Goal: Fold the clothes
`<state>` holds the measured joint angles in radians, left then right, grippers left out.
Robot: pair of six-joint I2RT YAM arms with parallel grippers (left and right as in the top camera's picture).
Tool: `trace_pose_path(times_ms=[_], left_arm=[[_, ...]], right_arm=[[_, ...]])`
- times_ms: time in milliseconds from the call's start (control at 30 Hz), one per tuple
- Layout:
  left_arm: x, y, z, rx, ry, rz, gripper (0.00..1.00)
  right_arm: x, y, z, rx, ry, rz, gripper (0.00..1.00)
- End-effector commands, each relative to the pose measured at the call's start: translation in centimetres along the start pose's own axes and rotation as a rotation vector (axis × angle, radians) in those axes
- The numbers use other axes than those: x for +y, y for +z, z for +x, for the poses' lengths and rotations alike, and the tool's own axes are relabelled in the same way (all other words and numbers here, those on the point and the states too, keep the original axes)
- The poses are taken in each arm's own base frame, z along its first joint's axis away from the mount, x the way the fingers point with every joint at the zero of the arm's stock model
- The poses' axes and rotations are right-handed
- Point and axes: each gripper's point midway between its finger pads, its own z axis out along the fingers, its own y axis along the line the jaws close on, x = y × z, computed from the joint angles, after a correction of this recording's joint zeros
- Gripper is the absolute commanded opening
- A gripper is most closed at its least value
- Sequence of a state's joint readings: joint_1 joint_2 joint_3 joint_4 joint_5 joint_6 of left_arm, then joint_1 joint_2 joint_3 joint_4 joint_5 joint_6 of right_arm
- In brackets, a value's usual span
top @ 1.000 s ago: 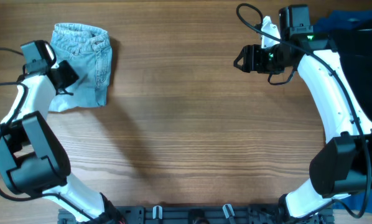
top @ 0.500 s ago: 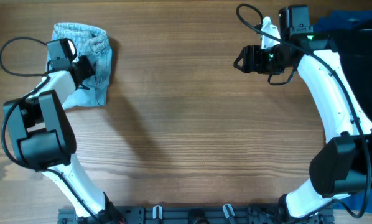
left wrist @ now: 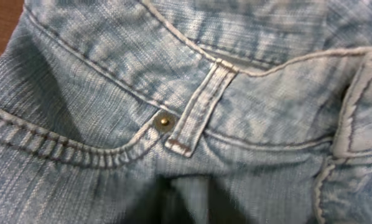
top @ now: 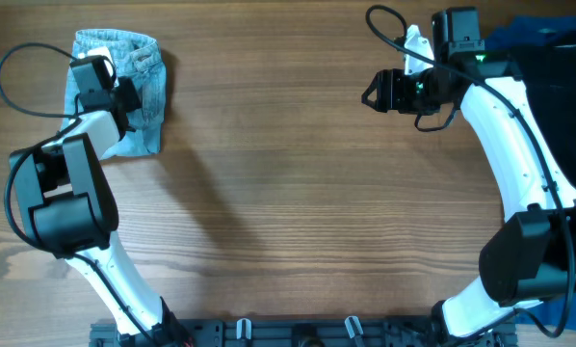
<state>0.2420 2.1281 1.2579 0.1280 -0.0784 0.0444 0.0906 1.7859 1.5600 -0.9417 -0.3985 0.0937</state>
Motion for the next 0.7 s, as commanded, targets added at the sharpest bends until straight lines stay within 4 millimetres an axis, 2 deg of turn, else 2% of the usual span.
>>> trace_pose_path(times_ms=[0, 33, 100, 133, 200, 300, 367, 467, 567, 667], left_arm=[[0.2, -2.9, -4.4, -0.102, 0.01, -0.021, 0.63], [-0.1, -4.4, -5.9, -0.134, 0.012, -0.014, 0.72], [-1.0, -8.3, -8.6, -0.183, 0.02, 0.004, 0.9], [-1.6, -10.1, -9.3, -0.186, 0.027, 0.014, 0.99], [-2.6, -12.9, -9.9, -0.182, 0.018, 0.037, 1.0], [-4.9, -17.4, -9.4, -0.135, -0.051, 0.098, 1.0], [-7.3, -19.8, -8.5, -0.093, -0.074, 0.185, 1.0], [-11.3, -22.9, -7.7, -0.055, -0.079, 0.334, 1.0], [-13.2, -23.6, -6.5, -0.021, -0.047, 0.369, 1.0], [-14.1, -23.6, -6.0, -0.007, -0.031, 0.382, 1.0]], right_arm=[[-0.5, 0.9, 0.0, 0.01, 0.014, 0.011, 0.74], [-0.5, 0.9, -0.2, 0.002, 0.011, 0.01, 0.78], [-0.4, 0.9, -0.8, -0.02, -0.028, 0.008, 0.98], [-0.4, 0.9, -1.2, -0.036, -0.071, 0.008, 0.99], [-0.1, 0.3, -1.8, -0.06, -0.124, 0.008, 0.99], [0.8, -2.2, -3.1, -0.111, -0.169, 0.026, 0.99], [1.5, -5.1, -4.1, -0.171, -0.194, 0.054, 0.99], [3.3, -11.1, -5.6, -0.327, -0.268, 0.106, 0.99], [5.6, -17.1, -5.3, -0.468, -0.301, 0.108, 1.0], [7.8, -22.7, -3.7, -0.598, -0.325, 0.097, 0.99]])
